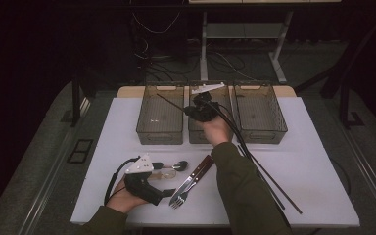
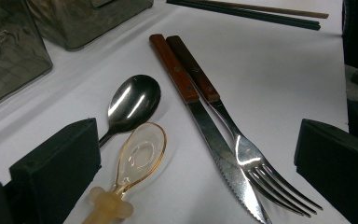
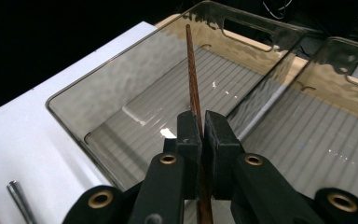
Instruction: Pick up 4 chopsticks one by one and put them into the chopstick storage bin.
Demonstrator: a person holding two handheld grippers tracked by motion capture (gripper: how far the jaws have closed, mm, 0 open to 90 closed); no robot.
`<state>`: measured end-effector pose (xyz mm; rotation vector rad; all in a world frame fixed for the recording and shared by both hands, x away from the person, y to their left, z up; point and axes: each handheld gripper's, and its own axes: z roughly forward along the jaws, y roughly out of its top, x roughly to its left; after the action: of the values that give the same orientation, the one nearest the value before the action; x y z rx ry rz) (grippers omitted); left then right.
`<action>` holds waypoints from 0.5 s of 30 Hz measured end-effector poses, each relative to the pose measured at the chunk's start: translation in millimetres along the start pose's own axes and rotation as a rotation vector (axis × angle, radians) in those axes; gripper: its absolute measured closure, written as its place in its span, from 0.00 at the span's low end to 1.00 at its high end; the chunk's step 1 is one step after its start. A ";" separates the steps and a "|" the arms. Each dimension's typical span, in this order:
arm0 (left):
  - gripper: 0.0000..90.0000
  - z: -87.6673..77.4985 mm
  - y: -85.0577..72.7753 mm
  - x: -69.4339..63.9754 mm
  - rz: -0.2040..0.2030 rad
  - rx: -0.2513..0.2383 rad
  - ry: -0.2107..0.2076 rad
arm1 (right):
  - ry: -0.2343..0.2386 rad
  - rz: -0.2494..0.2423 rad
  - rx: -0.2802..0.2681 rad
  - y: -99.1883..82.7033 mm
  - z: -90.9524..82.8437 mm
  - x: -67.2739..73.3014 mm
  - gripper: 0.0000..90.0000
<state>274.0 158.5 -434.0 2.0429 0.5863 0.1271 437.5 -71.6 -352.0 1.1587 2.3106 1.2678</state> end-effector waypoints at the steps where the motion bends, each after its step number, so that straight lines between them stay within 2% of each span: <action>1: 0.00 -0.2 0.1 0.1 0.003 0.004 0.001 | -0.009 -0.004 0.007 1.2 4.0 1.6 0.95; 12: 0.00 -1.8 0.9 0.7 0.017 0.003 -0.007 | -0.038 -0.003 0.061 9.4 41.9 11.6 0.95; 15: 0.00 -1.4 0.8 0.2 0.010 -0.001 -0.006 | -0.039 -0.007 0.074 11.0 50.1 16.7 0.95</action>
<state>274.0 159.3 -432.6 2.0443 0.5729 0.1272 460.3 -26.2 -370.2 1.1863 2.3497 1.1560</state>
